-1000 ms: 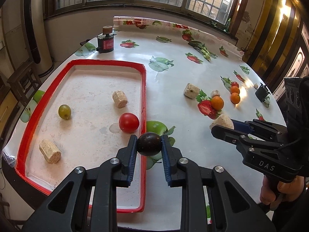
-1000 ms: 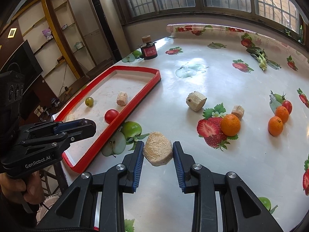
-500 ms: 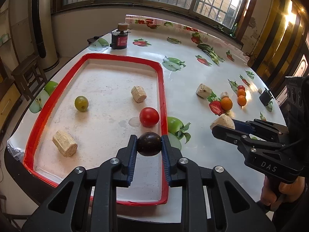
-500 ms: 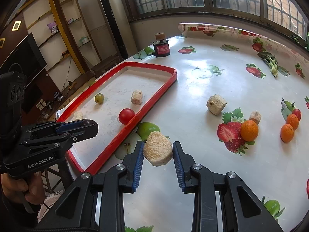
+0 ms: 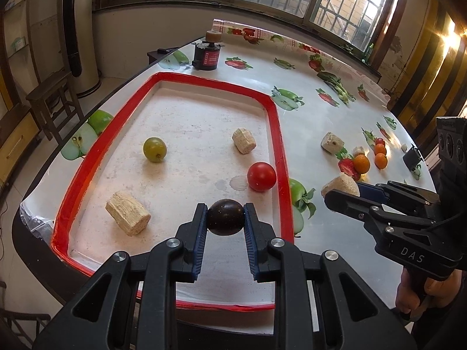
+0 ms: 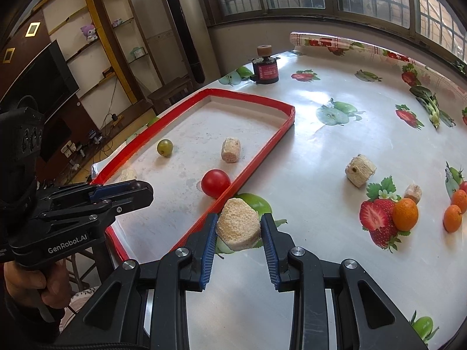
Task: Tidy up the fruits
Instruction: 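Carry the dark plum and cob piece over the red-rimmed tray with both tools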
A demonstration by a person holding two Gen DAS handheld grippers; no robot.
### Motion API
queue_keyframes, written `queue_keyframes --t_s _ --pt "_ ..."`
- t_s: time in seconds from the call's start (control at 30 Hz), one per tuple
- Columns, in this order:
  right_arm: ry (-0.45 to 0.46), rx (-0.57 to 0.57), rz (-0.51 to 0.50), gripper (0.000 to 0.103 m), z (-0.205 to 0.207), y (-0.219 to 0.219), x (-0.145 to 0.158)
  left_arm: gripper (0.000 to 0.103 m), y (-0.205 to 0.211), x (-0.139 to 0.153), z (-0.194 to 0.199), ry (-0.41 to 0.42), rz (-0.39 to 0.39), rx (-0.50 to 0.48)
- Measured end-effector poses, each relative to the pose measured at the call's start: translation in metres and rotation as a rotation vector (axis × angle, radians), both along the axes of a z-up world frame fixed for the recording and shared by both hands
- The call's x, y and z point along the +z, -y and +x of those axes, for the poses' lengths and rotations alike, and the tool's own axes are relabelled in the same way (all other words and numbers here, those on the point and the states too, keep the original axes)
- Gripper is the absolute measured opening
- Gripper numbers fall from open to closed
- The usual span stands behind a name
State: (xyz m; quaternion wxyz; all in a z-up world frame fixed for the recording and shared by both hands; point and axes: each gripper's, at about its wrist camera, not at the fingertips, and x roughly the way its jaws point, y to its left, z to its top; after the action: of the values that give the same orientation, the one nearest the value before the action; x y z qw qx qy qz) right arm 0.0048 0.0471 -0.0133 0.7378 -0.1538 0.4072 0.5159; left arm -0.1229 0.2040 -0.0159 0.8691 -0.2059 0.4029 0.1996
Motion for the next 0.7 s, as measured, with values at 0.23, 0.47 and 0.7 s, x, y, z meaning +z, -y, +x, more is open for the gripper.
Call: queue_keyframes --t_s 0.23,0.47,0.7 --pt "-0.013 0.024 0.006 0.031 0.003 -0.020 0.000 0.022 -0.018 -0.007 -0.006 -0.008 -0.025 0.034" --pt "-0.032 0.019 0.019 0.029 0.029 -0.055 0.001 0.022 -0.031 -0.010 0.010 -0.012 -0.044 0.043" --pt "-0.009 0.033 -0.013 0.025 0.048 -0.084 -0.004 0.022 -0.040 -0.016 0.029 -0.026 -0.055 0.039"
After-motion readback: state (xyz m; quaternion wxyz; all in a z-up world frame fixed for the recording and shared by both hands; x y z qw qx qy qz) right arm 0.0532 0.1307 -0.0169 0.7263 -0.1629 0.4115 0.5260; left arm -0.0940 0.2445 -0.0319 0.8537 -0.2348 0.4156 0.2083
